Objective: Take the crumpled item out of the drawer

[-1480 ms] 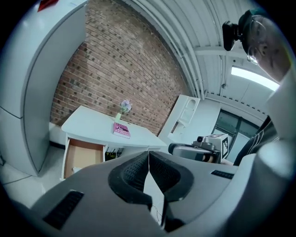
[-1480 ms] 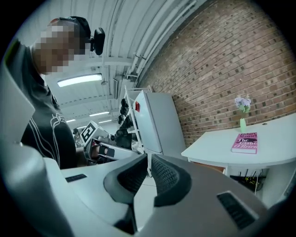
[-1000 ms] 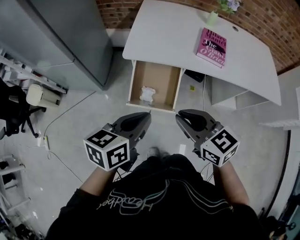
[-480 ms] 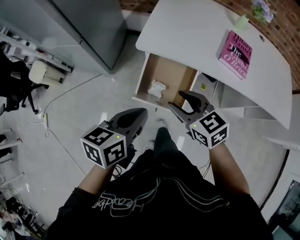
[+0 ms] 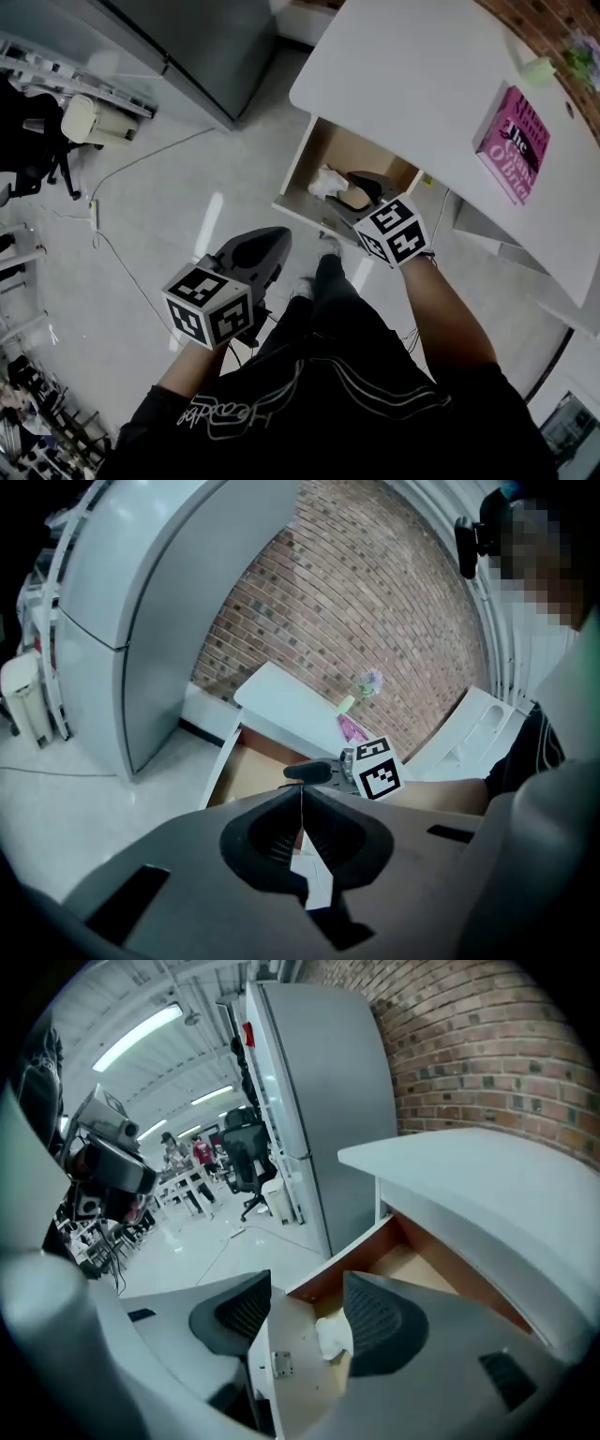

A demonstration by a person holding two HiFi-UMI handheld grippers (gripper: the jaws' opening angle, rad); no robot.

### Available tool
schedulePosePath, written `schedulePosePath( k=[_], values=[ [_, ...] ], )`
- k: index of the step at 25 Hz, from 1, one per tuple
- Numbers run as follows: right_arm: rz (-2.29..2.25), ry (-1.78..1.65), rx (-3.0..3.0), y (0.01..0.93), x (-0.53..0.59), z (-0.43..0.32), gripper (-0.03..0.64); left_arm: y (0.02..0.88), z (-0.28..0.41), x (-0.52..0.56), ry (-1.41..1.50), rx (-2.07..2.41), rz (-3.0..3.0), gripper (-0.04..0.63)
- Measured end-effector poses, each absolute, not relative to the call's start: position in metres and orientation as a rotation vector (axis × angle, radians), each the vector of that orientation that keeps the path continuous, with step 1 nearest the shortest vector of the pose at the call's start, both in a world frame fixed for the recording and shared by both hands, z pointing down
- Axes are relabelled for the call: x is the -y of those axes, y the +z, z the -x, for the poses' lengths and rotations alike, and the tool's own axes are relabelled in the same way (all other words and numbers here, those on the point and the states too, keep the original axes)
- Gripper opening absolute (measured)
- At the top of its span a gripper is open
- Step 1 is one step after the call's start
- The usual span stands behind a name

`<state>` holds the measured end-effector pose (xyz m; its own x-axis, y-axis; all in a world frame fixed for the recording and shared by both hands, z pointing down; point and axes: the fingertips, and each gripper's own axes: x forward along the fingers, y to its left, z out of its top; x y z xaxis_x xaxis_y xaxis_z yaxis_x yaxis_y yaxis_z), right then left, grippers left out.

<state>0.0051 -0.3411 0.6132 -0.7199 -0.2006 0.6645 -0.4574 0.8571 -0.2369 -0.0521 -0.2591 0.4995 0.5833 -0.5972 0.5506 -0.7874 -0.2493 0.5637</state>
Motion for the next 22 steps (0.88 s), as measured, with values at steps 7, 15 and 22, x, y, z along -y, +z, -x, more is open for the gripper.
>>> schedulePosePath(
  k=[7,15,22],
  values=[
    [-0.348,0.554,2.191,0.71,0.396,0.016,0.23,0.538,0.083,0.306,0.287,1.151,-1.832,0.023],
    [-0.282,0.507,2.003,0.809,0.412,0.016,0.232,0.582,0.1,0.311,0.27,1.188,-1.725,0.023],
    [-0.228,0.582,1.907,0.848,0.405,0.013,0.232,0.601,0.11,0.303,0.26,1.218,-1.669,0.023]
  ],
)
